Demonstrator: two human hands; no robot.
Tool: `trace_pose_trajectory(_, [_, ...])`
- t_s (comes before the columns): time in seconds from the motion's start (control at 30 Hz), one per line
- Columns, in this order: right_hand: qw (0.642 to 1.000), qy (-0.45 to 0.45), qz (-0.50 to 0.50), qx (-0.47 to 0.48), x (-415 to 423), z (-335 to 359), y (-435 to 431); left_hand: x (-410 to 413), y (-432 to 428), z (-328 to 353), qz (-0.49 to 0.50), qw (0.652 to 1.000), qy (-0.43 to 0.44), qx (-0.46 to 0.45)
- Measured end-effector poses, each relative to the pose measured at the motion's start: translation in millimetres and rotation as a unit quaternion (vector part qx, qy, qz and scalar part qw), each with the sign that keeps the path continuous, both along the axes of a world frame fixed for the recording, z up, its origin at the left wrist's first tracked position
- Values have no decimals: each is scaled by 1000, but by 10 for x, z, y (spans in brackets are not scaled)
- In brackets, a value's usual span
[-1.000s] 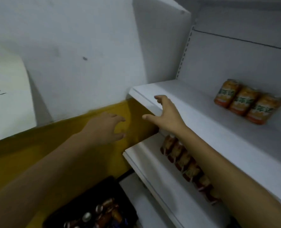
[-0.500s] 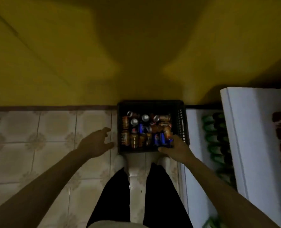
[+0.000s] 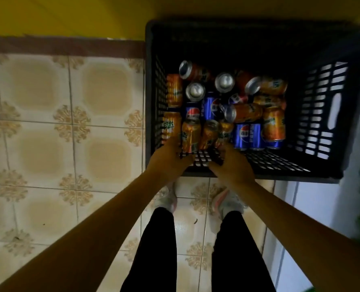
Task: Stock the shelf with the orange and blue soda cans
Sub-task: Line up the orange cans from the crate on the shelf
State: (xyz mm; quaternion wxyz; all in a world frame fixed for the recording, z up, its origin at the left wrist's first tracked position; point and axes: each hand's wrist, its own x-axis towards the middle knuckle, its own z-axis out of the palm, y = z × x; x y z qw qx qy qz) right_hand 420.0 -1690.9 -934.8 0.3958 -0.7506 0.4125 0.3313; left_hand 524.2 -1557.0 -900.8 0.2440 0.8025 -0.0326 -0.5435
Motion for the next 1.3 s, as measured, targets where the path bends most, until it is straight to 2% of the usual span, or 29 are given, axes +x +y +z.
trace_pose_trajectory(0.07, [990, -70, 104, -66, 202, -398, -8, 16, -46, -405, -13, 1000, -15, 2])
trace_pose_trajectory(0.13, [978, -100, 161, -91, 442, -767, -26, 13, -75, -709, -12, 1000, -15, -1])
trace_pose_trajectory(0.2, [977, -100, 182, -59, 696, -1081, -35, 18, -77, -922, -13, 1000, -10, -6])
trace_pose_trajectory(0.3, [972, -71, 221, 43, 959, -1420, -14, -6, -24, -1064, -8, 1000, -4, -12])
trace_pose_trajectory(0.37, [962, -44, 264, 61, 1016, -1507, -23, -6, -27, -1044, 1, 1000, -5, -17])
trace_pose_trajectory(0.5, [947, -56, 315, -24, 876, -1175, -40, -13, -35, -898, 48, 998, -20, -31])
trace_pose_trajectory(0.57, [965, -74, 247, -40, 686, -814, -121, -17, -10, -718, 54, 997, -37, -45])
trace_pose_trajectory(0.63, [995, -87, 58, 4, 516, -322, -205, -50, 48, -447, 35, 997, -45, -54])
trace_pose_trajectory(0.67, [995, -89, -37, 27, 469, -12, -245, -57, 72, -260, 14, 997, -52, -60])
trace_pose_trajectory(0.73, [981, -80, -158, 86, 448, 594, -320, -50, 109, 165, -36, 994, -74, -74])
trace_pose_trajectory(0.83, [955, -52, -207, 206, 471, 1504, -359, -11, 140, 950, -127, 980, -121, -92])
trace_pose_trajectory(0.93, [951, -60, -220, 211, 569, 2406, -235, 7, 224, 1786, -101, 974, -159, -128])
trace_pose_trajectory(1.0, [938, -95, -259, 209, 596, 2982, -103, 39, 304, 2325, -37, 984, -102, -142])
trace_pose_trajectory(1.07, [910, -137, -321, 225, 580, 3513, 50, 80, 371, 2861, 84, 981, 17, -173])
trace_pose_trajectory(1.13, [869, -186, -396, 232, 519, 3992, 180, 114, 395, 3392, 238, 931, 177, -215])
trace_pose_trajectory(1.2, [819, -221, -467, 248, 393, 4433, 346, 68, 441, 3880, 345, 836, 316, -286])
trace_pose_trajectory(1.27, [765, -256, -522, 276, 219, 4794, 528, -25, 505, 4254, 377, 755, 398, -360])
trace_pose_trajectory(1.3, [740, -276, -540, 290, 120, 4966, 611, -67, 519, 4390, 367, 726, 428, -394])
